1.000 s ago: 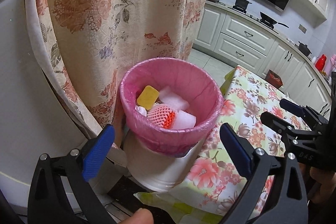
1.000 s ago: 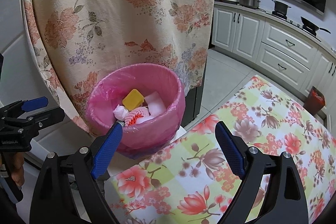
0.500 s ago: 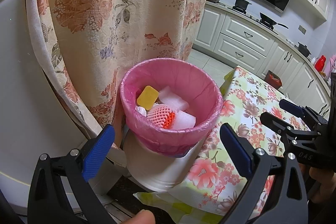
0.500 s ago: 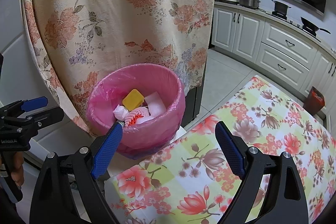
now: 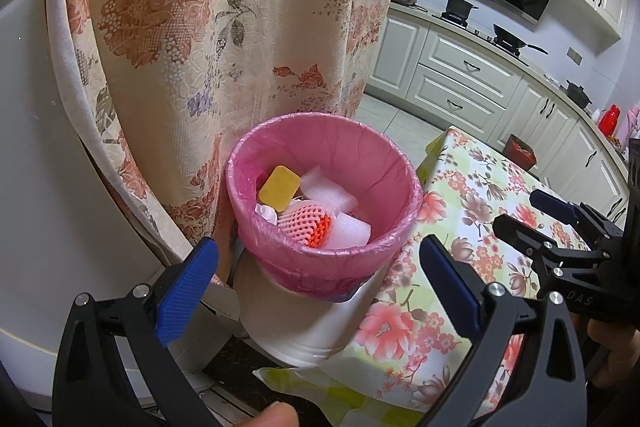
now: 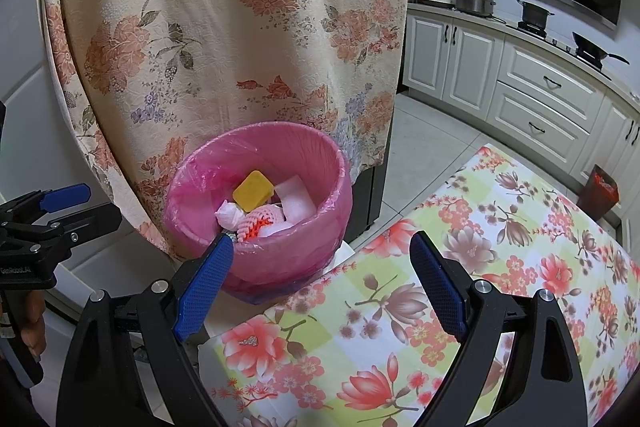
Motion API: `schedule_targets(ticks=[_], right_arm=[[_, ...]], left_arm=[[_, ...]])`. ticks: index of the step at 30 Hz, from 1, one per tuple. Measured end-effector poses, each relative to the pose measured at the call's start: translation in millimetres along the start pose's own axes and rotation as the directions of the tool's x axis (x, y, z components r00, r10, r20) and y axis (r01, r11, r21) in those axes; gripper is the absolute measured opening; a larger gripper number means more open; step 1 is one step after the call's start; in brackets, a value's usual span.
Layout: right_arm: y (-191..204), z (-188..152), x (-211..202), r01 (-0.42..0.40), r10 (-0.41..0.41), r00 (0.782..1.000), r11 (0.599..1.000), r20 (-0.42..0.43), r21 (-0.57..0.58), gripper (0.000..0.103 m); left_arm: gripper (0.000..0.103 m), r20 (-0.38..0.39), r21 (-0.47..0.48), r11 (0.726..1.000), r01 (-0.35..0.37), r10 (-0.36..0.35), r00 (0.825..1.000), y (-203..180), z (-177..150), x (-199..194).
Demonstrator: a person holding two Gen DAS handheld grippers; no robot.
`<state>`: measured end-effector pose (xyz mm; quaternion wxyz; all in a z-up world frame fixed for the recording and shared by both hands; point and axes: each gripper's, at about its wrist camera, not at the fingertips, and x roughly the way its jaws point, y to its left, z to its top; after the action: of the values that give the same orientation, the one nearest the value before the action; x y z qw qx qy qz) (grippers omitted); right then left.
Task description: Collect trash
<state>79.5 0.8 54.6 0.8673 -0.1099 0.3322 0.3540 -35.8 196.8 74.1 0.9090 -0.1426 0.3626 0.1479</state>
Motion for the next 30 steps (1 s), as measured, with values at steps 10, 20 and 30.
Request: schedule_targets(ticks=[10, 20, 30], right_arm=[[-0.4, 0.5, 0.2, -0.001, 0.001, 1.0, 1.0, -0.002, 0.002, 0.085], [-0.5, 0.3, 0.0, 0.0, 0.0, 1.0, 1.0, -0.001, 0.002, 0.085], [-0.8, 0.8, -0.2, -0.001, 0.001, 1.0, 1.0, -0.001, 0.001, 0.085]], left_arm=[[0.098, 0.0, 0.0, 1.0, 0.0, 0.0, 1.0, -0.2, 0.0, 0.1], [0.098, 0.001, 0.004, 1.0, -0.012, 0.012, 1.0, -0.4, 1.0, 0.3], [0.097, 0.013, 0.014, 1.0, -0.018, 0.018, 1.0, -2.9, 2.6, 0.0]])
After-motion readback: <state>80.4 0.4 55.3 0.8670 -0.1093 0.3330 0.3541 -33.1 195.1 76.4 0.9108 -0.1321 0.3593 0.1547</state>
